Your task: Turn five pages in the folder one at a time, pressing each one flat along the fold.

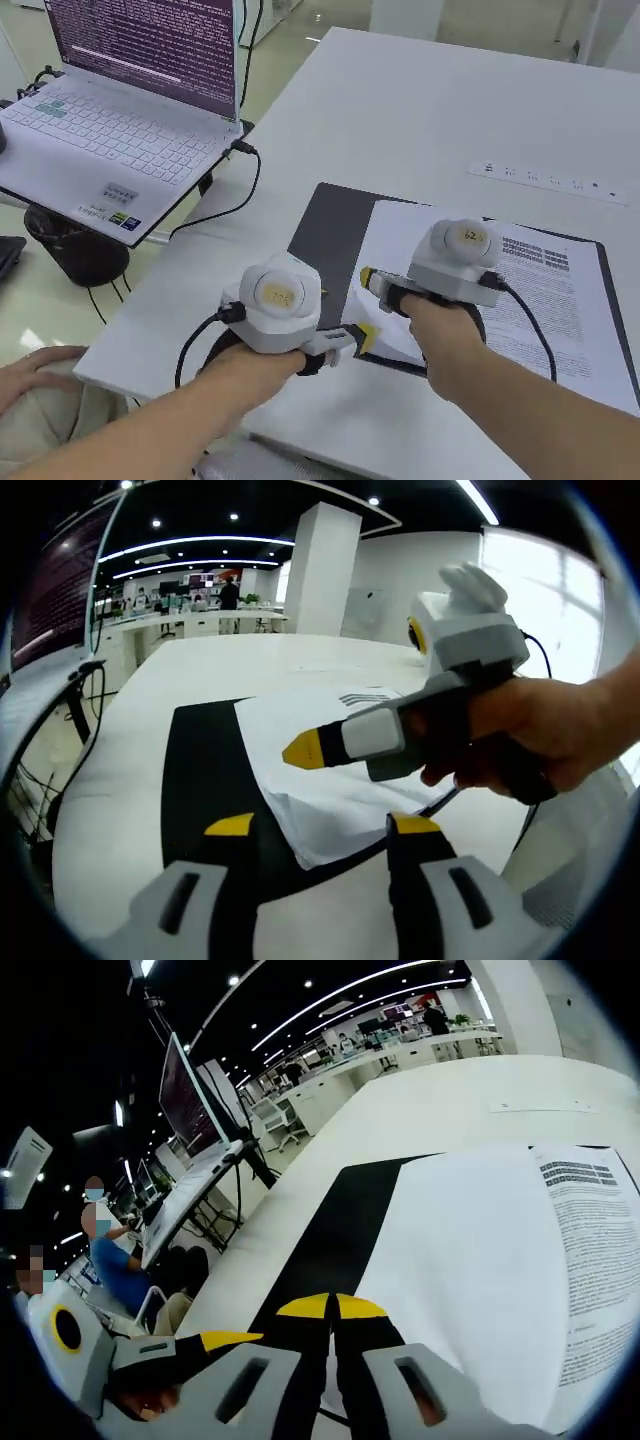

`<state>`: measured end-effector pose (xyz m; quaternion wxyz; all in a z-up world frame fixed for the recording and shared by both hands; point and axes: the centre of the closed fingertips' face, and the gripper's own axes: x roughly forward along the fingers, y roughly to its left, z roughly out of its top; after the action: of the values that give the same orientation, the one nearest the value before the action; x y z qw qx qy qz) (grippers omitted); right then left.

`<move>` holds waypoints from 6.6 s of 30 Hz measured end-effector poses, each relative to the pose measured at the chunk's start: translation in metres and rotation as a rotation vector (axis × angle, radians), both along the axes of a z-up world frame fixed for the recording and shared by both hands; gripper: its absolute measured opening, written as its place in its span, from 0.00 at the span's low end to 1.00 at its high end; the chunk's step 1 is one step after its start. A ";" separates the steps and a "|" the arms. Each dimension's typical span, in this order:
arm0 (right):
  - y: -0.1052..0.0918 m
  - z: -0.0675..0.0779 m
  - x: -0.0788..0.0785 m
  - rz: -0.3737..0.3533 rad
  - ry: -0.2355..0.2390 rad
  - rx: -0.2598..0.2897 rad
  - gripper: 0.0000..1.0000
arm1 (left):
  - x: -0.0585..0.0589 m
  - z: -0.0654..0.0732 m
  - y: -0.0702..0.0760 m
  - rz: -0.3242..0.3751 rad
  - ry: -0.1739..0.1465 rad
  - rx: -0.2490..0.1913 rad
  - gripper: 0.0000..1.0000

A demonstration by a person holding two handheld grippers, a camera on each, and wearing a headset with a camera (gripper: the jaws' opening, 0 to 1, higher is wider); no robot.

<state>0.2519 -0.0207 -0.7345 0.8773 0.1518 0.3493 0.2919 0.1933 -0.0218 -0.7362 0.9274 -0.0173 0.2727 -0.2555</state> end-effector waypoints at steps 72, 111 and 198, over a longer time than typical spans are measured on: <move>-0.133 -0.030 0.079 -0.059 -0.253 -0.058 0.00 | 0.012 -0.055 -0.017 0.177 -0.017 0.126 0.34; -0.133 -0.051 0.202 -0.121 -0.285 -0.109 0.00 | 0.012 -0.054 -0.017 0.196 -0.038 0.102 0.34; -0.132 -0.032 0.005 -0.022 -0.217 0.078 0.00 | 0.013 -0.056 -0.017 0.228 -0.058 0.074 0.34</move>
<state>0.2573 -0.1526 -0.7670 0.9066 0.1570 0.2389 0.3103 0.2066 -0.0388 -0.7922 0.9580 -0.0067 0.2511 -0.1387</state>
